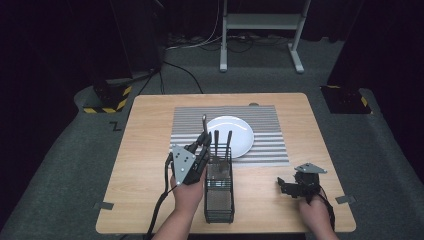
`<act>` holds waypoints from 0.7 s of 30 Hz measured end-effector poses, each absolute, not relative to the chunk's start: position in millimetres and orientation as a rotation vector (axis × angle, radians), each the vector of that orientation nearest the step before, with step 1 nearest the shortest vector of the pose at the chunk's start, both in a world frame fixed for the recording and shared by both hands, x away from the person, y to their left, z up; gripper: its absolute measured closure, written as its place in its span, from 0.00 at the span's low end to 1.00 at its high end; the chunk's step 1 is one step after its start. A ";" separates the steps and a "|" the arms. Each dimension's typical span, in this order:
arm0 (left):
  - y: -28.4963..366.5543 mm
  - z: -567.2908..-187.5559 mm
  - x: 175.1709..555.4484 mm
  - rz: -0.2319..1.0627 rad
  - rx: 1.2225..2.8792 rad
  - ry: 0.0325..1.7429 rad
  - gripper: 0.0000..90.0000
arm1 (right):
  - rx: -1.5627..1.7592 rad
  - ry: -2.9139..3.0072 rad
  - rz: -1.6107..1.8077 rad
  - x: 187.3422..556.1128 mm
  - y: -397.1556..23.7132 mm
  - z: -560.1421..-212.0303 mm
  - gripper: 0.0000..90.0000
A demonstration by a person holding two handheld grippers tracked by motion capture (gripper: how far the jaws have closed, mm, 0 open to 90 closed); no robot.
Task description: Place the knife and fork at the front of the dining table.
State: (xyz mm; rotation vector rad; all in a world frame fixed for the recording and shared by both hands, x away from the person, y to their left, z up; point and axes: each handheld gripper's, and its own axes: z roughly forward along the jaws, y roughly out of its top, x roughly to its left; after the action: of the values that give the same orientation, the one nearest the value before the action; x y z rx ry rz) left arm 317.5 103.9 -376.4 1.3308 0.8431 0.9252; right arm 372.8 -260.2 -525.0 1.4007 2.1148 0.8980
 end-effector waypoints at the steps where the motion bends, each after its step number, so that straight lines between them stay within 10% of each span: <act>1: 103.0 -375.2 317.0 0.927 1.330 0.832 0.92 | 1.401 2.115 0.898 372.8 -260.2 -525.0 0.11; 21: 115.3 -351.8 310.7 0.937 1.249 0.788 0.92 | 1.393 2.117 0.895 372.3 -260.6 -524.9 0.11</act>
State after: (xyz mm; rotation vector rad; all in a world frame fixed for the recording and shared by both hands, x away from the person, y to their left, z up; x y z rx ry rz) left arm 310.7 115.3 -351.8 1.2493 0.7875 0.9368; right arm 372.3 -260.6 -524.9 1.3925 2.1168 0.8952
